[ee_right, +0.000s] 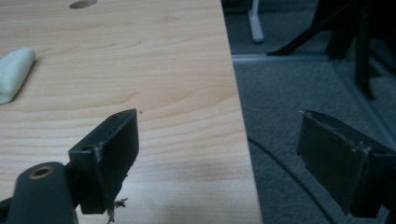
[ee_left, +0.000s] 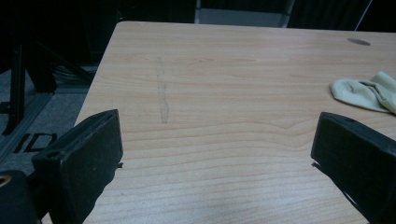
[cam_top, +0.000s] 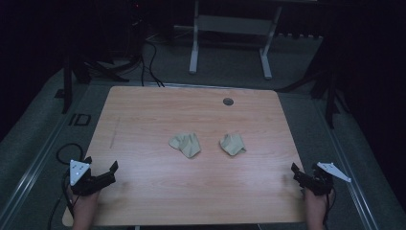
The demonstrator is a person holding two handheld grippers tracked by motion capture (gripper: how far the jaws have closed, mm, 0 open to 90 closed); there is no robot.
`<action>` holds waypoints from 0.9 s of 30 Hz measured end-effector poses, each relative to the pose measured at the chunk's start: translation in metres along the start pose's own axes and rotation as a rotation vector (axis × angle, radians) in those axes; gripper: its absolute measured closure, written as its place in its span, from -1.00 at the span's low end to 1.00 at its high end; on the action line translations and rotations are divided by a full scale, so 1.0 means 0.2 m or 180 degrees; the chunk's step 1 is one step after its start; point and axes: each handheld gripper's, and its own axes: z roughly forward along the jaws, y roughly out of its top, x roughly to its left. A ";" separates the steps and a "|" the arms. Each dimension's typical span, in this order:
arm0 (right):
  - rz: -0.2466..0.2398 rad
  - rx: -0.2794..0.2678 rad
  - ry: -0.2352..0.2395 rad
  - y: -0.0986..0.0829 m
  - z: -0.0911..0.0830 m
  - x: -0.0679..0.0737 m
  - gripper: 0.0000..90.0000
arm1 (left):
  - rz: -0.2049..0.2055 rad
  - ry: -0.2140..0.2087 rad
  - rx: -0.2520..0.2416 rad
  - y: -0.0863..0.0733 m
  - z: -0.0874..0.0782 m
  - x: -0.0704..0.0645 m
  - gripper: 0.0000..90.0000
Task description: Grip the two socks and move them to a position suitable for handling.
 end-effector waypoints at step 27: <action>-0.0317 0.0862 0.0819 0.17 0.17 0.19 -0.67 | -0.0042 -0.0023 0.0007 0.00 0.00 -0.01 -0.95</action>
